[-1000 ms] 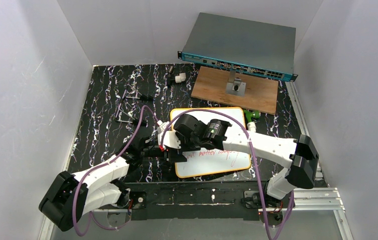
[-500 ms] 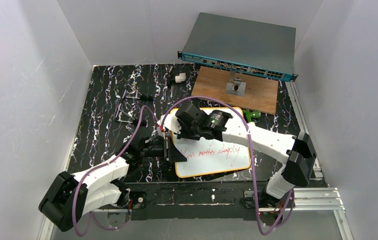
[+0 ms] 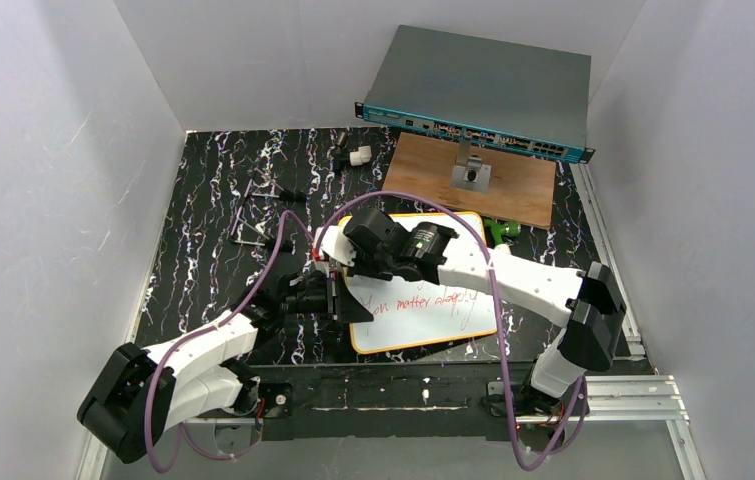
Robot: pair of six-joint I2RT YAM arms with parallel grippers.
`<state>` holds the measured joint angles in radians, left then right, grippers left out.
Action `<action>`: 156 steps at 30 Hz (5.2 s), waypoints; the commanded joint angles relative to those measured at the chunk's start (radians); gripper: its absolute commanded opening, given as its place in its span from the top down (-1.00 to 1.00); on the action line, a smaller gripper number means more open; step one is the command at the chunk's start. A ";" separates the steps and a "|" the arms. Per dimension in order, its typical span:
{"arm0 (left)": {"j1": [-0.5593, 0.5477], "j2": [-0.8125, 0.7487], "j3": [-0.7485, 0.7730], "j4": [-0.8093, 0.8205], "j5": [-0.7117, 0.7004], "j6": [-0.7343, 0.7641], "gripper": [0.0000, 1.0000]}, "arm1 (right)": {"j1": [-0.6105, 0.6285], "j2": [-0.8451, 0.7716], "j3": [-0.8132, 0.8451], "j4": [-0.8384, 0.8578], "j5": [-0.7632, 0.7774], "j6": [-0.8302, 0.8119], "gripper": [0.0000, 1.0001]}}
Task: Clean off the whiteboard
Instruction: Erase the whiteboard at the center of the board.
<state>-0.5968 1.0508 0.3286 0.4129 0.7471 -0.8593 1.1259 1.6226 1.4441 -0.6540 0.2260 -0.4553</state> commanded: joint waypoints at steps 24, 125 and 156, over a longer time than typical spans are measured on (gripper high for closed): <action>-0.006 -0.048 0.025 0.106 0.012 0.090 1.00 | -0.029 -0.051 -0.085 -0.030 -0.066 -0.098 0.97; -0.008 -0.054 -0.004 0.143 0.013 0.082 1.00 | -0.201 -0.096 -0.192 0.012 -0.179 -0.117 0.97; -0.009 -0.056 -0.004 0.144 0.017 0.081 1.00 | -0.265 -0.088 -0.148 0.021 -0.155 -0.103 0.97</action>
<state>-0.5907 1.0260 0.3042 0.4423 0.7052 -0.8719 0.9073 1.5028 1.2446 -0.7090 -0.0490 -0.6140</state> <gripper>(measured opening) 0.057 0.113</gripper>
